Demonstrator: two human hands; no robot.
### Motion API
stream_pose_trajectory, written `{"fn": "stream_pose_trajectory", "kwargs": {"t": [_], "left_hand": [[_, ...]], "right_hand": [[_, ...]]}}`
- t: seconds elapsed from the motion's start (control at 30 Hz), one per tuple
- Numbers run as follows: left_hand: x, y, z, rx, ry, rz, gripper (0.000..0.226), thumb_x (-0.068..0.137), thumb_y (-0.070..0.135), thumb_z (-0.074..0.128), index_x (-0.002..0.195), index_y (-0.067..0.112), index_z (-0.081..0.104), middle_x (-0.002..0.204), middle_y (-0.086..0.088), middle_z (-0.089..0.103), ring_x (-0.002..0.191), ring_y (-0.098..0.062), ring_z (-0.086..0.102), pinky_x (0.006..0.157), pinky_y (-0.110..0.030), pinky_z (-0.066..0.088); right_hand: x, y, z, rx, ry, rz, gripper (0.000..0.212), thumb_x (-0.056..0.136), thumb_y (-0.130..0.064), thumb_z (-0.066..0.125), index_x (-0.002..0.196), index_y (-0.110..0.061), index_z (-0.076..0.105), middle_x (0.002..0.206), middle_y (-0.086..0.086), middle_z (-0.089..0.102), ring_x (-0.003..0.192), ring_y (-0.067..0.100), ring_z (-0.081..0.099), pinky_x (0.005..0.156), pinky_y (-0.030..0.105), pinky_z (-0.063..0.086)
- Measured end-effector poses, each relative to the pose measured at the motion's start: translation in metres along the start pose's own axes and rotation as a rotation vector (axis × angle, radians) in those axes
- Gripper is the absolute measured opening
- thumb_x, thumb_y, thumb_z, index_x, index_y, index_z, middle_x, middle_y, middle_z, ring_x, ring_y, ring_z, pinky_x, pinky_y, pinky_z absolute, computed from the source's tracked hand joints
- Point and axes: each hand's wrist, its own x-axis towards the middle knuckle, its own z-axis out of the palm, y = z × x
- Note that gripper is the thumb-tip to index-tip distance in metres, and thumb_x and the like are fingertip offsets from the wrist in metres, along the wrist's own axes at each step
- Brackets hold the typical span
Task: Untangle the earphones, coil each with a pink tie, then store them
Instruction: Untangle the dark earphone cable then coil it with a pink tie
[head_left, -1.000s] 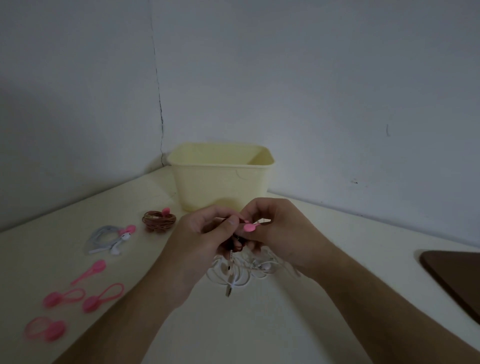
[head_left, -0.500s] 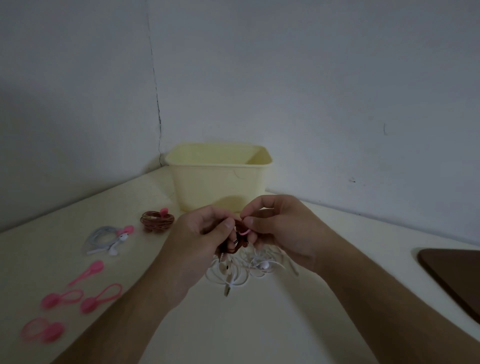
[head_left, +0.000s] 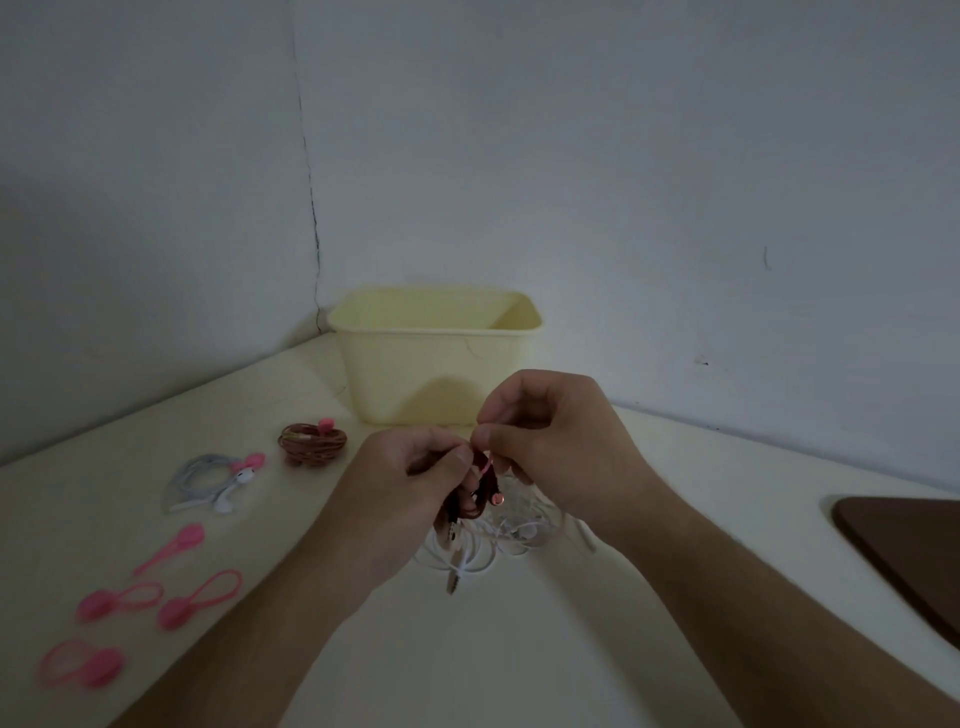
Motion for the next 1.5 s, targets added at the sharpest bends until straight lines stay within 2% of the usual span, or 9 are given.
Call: {"fn": "stream_pose_trajectory", "kwargs": {"t": [0.13,0.3,0.4,0.5,0.7,0.83,1.07,1.27,1.5], "left_hand": [[-0.001,0.000,-0.002,-0.048,-0.084,-0.022,0.027,0.104,0.005,0.056,0.085,0.001,0.074,0.074,-0.012,0.066,0.068,-0.023,0.063,0.060,-0.037,0.047],[-0.003,0.001,-0.001,-0.090,-0.106,-0.001,0.018,0.099,0.010,0.066,0.087,0.006,0.078,0.073,-0.014,0.067,0.068,-0.019,0.063,0.065,-0.040,0.048],[-0.004,0.001,0.001,-0.079,-0.081,0.010,0.012,0.096,0.007,0.069,0.094,0.008,0.081,0.075,-0.021,0.071,0.068,-0.020,0.064,0.070,-0.041,0.050],[-0.005,0.001,0.000,-0.105,-0.069,0.014,0.014,0.097,0.010,0.069,0.094,0.013,0.082,0.070,-0.010,0.068,0.066,-0.019,0.062,0.069,-0.041,0.050],[-0.004,0.004,0.000,-0.144,0.021,0.058,0.016,0.096,0.016,0.070,0.085,0.012,0.081,0.074,-0.011,0.071,0.069,-0.024,0.065,0.073,-0.046,0.052],[-0.003,0.003,0.002,-0.142,0.044,0.091,0.014,0.096,0.012,0.069,0.086,0.009,0.077,0.075,-0.012,0.071,0.066,-0.022,0.064,0.059,-0.032,0.053],[-0.003,0.001,0.002,-0.085,0.035,0.148,0.008,0.099,0.005,0.065,0.098,0.006,0.072,0.074,-0.013,0.072,0.065,-0.017,0.065,0.054,-0.024,0.048],[-0.006,0.003,0.003,-0.109,0.003,0.184,0.005,0.097,0.005,0.067,0.100,0.007,0.070,0.077,-0.014,0.074,0.070,-0.022,0.067,0.067,-0.039,0.052],[-0.004,0.004,0.000,-0.156,0.017,0.181,0.006,0.096,0.001,0.067,0.094,0.005,0.071,0.075,-0.015,0.072,0.068,-0.022,0.063,0.066,-0.036,0.052]], "right_hand": [[-0.001,-0.001,0.000,-0.030,-0.017,-0.059,0.013,0.088,-0.001,0.080,0.084,-0.012,0.075,0.075,0.003,0.075,0.065,0.016,0.068,0.065,0.031,0.056],[0.000,0.000,0.000,-0.027,-0.018,-0.108,0.013,0.087,-0.003,0.082,0.083,-0.014,0.076,0.081,0.009,0.076,0.081,0.041,0.071,0.076,0.050,0.060],[0.002,0.002,-0.002,0.026,-0.068,-0.076,0.008,0.089,-0.002,0.081,0.089,-0.009,0.076,0.080,0.014,0.072,0.069,0.030,0.067,0.068,0.038,0.057],[0.004,0.006,-0.010,0.177,-0.139,-0.018,0.010,0.097,0.003,0.068,0.098,-0.003,0.076,0.081,0.013,0.063,0.067,0.019,0.053,0.062,0.025,0.044],[0.006,0.013,-0.016,0.032,-0.053,-0.097,0.020,0.096,0.006,0.066,0.092,-0.009,0.078,0.074,0.006,0.069,0.069,0.017,0.062,0.074,0.031,0.055],[0.007,0.016,-0.003,-0.095,0.034,-0.109,0.023,0.093,-0.002,0.072,0.084,-0.023,0.078,0.076,-0.001,0.076,0.071,0.014,0.071,0.076,0.036,0.062],[0.004,0.019,0.012,0.001,0.052,-0.061,0.018,0.091,0.004,0.071,0.088,-0.012,0.078,0.083,0.011,0.079,0.083,0.031,0.077,0.088,0.054,0.062],[0.001,0.017,0.012,0.114,-0.012,-0.016,0.023,0.085,0.010,0.068,0.085,-0.012,0.076,0.076,0.008,0.072,0.069,0.031,0.068,0.077,0.062,0.060],[0.000,0.021,0.012,0.194,-0.006,0.057,0.008,0.090,-0.006,0.080,0.086,-0.005,0.074,0.091,0.030,0.072,0.074,0.038,0.070,0.082,0.062,0.062]]}}
